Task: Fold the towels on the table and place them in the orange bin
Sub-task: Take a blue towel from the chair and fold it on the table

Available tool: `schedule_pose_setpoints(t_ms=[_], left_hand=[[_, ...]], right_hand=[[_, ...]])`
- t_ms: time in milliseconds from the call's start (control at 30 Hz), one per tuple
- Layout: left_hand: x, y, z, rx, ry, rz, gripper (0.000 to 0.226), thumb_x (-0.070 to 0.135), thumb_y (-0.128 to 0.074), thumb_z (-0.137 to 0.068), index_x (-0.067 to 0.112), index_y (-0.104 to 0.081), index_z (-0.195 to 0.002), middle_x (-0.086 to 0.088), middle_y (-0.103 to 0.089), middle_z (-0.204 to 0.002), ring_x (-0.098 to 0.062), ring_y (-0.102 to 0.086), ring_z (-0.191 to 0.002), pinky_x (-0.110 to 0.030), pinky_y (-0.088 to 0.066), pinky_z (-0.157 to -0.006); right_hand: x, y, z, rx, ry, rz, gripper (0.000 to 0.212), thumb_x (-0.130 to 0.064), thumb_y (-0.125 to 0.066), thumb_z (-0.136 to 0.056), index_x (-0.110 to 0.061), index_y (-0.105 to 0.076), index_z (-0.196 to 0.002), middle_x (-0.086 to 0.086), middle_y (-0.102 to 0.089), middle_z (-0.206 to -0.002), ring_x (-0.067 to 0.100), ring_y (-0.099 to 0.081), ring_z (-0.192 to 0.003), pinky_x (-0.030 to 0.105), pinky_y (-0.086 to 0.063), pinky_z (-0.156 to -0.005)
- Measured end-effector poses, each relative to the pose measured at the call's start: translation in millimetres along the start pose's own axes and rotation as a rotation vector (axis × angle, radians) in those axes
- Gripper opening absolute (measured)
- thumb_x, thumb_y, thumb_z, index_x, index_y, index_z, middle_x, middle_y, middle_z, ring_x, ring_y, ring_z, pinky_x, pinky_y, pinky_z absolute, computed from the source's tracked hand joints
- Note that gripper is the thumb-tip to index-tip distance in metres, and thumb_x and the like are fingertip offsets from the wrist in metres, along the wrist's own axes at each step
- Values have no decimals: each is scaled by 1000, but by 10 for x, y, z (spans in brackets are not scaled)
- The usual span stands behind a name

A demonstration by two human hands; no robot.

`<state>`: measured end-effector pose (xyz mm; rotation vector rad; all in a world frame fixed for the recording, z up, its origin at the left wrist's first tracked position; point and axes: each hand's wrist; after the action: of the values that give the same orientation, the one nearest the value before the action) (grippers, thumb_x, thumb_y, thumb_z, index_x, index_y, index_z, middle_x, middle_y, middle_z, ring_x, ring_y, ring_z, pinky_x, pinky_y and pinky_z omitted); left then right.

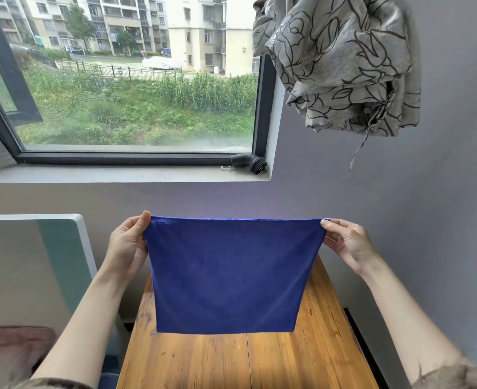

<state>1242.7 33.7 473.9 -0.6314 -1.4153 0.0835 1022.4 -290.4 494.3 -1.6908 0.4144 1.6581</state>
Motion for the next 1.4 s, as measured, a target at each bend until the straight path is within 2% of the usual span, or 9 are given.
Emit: schedule_pose_setpoints(t_ms=[200,300,400,467,600,700,1000,1267,1400], left_hand=[[-90,107,-42,64,-87,-267,12,13,-58,-89,11,-57,-77,2,-62,-60,-10,-54,-62,-22,-42,-63],[-114,216,-38,-5,-87,-456,7,11,-61,-88,13,-64,-82,-5,-63,-78,-19,-53,-80,-29,-42,-75],[-95,283,-16,-116,-38,-581,11,13,-60,-89,18,-68,-95,-5,-69,-91,-15,-59,-87,-28,-45,-84],[-83,309,-6,-169,-20,-695,14,13,-60,-89,17,-69,-98,-3,-71,-93,-12,-60,-86,-23,-45,-82],[-128,358,-9,-222,27,-841,11,11,-62,-88,10,-72,-89,1,-72,-78,-10,-60,-74,-19,-46,-73],[-198,385,-20,-224,41,-865,11,12,-63,-87,7,-71,-82,5,-70,-71,-11,-58,-70,-23,-46,-72],[-417,235,-159,-81,-31,-996,11,15,-58,-91,7,-64,-86,0,-64,-82,-9,-55,-75,-18,-41,-67],[-457,-17,-516,-3,-133,-978,4,9,-59,-89,5,-61,-89,0,-60,-79,-10,-54,-73,-4,-42,-60],[-335,-99,-540,-1,-209,-931,7,11,-59,-90,6,-62,-93,-7,-62,-89,-15,-55,-82,-15,-42,-71]], right_hand=[[72,-22,-31,17,3,33,9,3,-55,-88,-3,-61,-83,1,-70,-66,11,-65,-60,21,-56,-60],[92,-8,-57,23,11,87,11,4,-56,-87,-3,-61,-80,2,-68,-66,13,-63,-63,20,-55,-60],[94,11,-79,20,27,159,13,7,-56,-86,-4,-60,-80,8,-62,-74,17,-60,-67,20,-55,-61],[103,38,-112,25,38,213,14,8,-58,-85,-6,-60,-87,7,-58,-80,18,-58,-73,18,-54,-62],[161,88,-158,-6,85,671,27,4,-58,-86,-3,-63,-112,7,-61,-93,17,-57,-88,9,-49,-67],[206,67,-161,-37,147,986,15,-3,-58,-88,-9,-69,-96,7,-67,-93,19,-60,-88,21,-43,-74],[323,9,-405,-11,129,1115,8,-11,-60,-87,-17,-63,-81,1,-65,-86,19,-57,-88,23,-38,-74],[324,-61,-798,-52,194,1328,21,-6,-50,-90,-5,-68,-101,15,-58,-108,28,-53,-105,21,-32,-83],[192,-114,-811,105,374,1212,18,-2,-50,-90,0,-66,-98,19,-56,-106,31,-55,-98,20,-33,-81]])
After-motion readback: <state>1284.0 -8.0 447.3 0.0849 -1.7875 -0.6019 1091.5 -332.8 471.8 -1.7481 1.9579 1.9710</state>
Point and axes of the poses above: each hand's wrist, its own z-axis away from the middle knuckle, its own y-axis out of the back of the hand, x = y × z
